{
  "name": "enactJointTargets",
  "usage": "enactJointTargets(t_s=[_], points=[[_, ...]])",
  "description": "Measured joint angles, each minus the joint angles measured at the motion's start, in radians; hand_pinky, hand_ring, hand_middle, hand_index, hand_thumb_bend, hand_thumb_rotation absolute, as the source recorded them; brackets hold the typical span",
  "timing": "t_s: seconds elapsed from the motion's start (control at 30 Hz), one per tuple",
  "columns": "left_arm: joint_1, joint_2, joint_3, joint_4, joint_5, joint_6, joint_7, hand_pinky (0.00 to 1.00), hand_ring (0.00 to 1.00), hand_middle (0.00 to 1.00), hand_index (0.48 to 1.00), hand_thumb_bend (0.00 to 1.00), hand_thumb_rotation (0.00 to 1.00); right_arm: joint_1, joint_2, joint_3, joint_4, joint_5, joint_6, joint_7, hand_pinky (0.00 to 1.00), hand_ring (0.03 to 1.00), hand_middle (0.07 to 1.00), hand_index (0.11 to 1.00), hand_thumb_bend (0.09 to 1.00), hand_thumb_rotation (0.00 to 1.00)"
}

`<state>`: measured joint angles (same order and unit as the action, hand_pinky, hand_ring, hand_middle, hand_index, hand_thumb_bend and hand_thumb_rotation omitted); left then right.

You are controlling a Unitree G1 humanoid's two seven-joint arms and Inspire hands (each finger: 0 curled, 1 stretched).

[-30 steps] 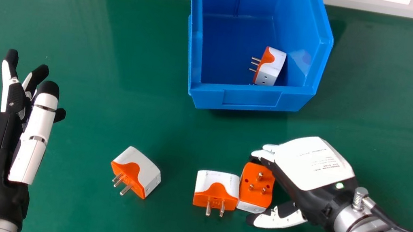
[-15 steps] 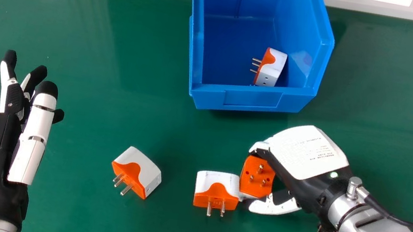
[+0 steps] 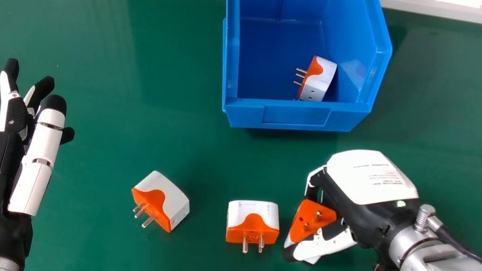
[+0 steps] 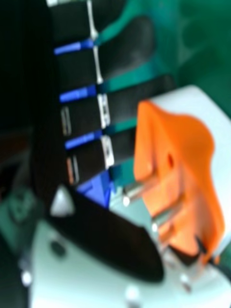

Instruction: Pick all objects and put in blue box

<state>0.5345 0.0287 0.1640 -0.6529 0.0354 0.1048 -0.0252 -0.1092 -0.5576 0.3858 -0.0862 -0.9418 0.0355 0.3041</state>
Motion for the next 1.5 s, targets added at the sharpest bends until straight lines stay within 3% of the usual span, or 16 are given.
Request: enactJointTargets(t_s=[0.17, 0.37, 0.63, 0.93, 1.2, 1.3, 1.5], points=[[-0.004, 0.001, 0.003, 0.000, -0.002, 0.000, -0.006, 0.82, 0.94, 0.97, 0.981, 0.26, 0.92, 0.038, -0.071, -0.094, -0.133, 0.060, -0.022, 0.041, 0.02, 0.086, 0.157, 0.480, 0.503, 0.11], [-0.012, 0.001, 0.007, 0.000, -0.005, 0.000, -0.007, 0.83, 0.94, 0.97, 0.983, 0.26, 0.91, 0.029, -0.103, -0.195, -0.249, 0.139, -0.077, 0.065, 0.04, 0.101, 0.177, 0.474, 0.498, 0.13], [-0.033, 0.004, 0.011, 0.013, -0.006, 0.000, -0.010, 0.83, 0.94, 0.97, 0.985, 0.27, 0.91, -0.134, -0.070, -0.221, -0.205, 0.146, -0.164, -0.063, 0.04, 0.091, 0.156, 0.470, 0.497, 0.14], [-0.040, 0.003, 0.010, 0.018, -0.003, 0.008, -0.003, 0.83, 0.94, 0.97, 0.985, 0.25, 0.90, -0.319, 0.078, -0.144, 0.010, 0.094, -0.110, -0.112, 0.02, 0.069, 0.131, 0.469, 0.498, 0.14], [-0.042, -0.001, 0.007, 0.022, -0.003, 0.013, -0.002, 0.83, 0.94, 0.97, 0.985, 0.25, 0.87, -0.550, 0.160, -0.075, 0.334, 0.036, -0.109, -0.249, 0.05, 0.109, 0.201, 0.470, 0.495, 0.14], [-0.032, -0.002, 0.010, 0.020, -0.003, 0.014, 0.003, 0.83, 0.94, 0.97, 0.985, 0.25, 0.87, -0.647, 0.188, -0.045, 0.484, 0.026, -0.116, -0.321, 0.06, 0.113, 0.204, 0.470, 0.494, 0.14], [-0.009, -0.002, 0.009, 0.012, -0.006, 0.015, -0.002, 0.84, 0.94, 0.97, 0.985, 0.25, 0.87, -0.839, 0.260, 0.035, 0.829, -0.005, -0.106, -0.464, 0.03, 0.076, 0.135, 0.469, 0.493, 0.14]])
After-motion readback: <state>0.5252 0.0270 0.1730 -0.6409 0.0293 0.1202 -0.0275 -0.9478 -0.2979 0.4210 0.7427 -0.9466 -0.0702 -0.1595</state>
